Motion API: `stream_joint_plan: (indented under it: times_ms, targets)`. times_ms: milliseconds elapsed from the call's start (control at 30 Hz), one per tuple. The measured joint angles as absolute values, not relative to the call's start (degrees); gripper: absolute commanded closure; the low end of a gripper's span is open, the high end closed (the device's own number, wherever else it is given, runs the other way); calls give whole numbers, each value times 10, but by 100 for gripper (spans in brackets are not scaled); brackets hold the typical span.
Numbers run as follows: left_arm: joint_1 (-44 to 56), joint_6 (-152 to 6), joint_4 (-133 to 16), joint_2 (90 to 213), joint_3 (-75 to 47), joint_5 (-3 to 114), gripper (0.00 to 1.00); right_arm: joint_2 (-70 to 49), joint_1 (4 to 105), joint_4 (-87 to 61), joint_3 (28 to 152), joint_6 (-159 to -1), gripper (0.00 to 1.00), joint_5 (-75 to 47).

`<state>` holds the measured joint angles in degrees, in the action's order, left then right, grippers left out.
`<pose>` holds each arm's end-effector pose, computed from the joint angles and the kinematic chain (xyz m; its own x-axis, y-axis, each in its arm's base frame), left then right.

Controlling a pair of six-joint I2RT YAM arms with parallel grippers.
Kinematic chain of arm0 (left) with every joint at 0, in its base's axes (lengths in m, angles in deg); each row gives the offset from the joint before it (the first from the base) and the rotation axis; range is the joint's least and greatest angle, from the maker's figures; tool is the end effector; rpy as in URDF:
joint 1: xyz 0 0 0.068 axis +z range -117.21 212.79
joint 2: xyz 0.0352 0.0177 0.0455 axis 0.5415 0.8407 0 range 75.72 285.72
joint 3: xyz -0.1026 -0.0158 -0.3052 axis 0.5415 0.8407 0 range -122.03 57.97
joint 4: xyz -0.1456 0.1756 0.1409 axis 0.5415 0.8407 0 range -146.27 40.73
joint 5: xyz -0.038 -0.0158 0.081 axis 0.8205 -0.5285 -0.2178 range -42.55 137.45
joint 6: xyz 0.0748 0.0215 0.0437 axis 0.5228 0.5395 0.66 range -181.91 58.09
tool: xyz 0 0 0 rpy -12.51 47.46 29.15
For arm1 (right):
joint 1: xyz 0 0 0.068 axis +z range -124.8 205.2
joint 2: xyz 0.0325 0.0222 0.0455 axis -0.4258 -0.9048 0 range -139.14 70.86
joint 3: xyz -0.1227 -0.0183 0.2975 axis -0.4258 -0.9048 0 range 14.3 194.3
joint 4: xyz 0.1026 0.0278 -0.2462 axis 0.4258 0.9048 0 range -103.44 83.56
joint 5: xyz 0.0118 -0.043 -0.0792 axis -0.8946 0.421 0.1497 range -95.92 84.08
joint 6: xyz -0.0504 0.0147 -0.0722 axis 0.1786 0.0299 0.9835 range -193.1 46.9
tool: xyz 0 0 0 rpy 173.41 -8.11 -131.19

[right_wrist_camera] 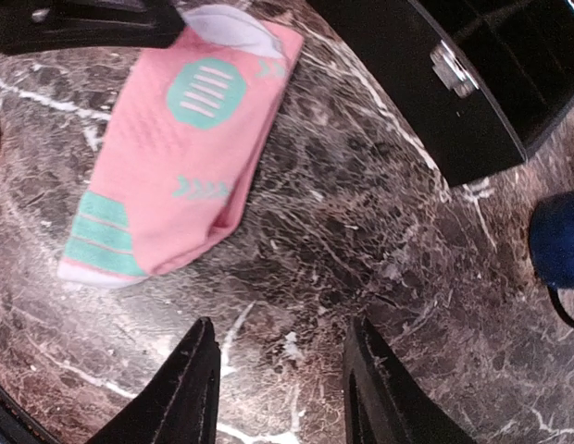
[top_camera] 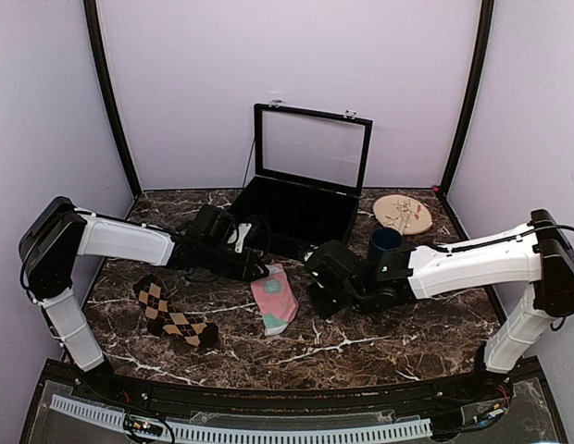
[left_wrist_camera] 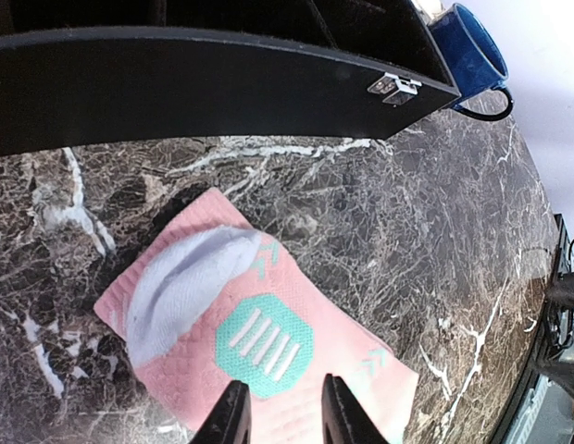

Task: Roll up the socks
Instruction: Rotate the sock at the center of the board.

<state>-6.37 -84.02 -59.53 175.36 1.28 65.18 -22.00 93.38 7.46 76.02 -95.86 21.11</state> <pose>0.3052 -0.2798 0.2004 -0.7536 0.1512 -0.6397 0.5391 0.6990 -0.4698 0.1716 0.3316 0.2347 -0.5500 -0.4465 -0.7057 -0.5534 0.8278 -0.0924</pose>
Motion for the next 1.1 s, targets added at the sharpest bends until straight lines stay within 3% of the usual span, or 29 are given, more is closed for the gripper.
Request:
stream_joint_plan:
  times_ms: [233,667,1100]
  targets:
    - [-70,-842,-595,1792,-4,667,72,-217,875,-9,696,-992,38,132]
    - [-76,-828,-545,1859,-59,657,73,-280,821,-69,706,-977,47,73]
    - [-76,-818,-535,1869,-69,657,75,-340,821,-71,735,-958,47,54]
